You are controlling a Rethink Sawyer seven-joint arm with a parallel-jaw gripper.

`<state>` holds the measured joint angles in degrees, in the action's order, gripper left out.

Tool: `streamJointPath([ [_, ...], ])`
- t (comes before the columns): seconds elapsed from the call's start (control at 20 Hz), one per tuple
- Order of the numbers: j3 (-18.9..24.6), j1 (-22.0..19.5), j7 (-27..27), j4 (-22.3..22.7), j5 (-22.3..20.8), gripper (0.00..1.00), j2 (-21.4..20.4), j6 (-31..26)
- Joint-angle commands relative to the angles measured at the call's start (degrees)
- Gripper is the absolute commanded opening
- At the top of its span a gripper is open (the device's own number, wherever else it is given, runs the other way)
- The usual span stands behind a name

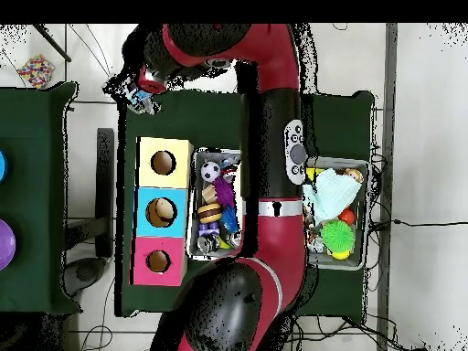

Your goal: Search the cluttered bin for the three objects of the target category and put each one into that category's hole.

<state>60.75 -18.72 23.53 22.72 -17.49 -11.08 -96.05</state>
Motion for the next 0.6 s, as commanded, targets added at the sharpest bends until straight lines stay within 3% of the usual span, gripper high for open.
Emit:
streamJointPath([
  [0.05, -1.21, -0.94, 16.03, 1.89, 0.29, 0.00, 0.81, -3.01],
  [0.35, -1.01, -1.38, 14.94, 1.85, 0.44, 0.00, 1.49, -3.28],
  [0.6, -0.68, -2.51, 9.95, 1.03, -1.18, 0.00, 2.58, -5.07],
])
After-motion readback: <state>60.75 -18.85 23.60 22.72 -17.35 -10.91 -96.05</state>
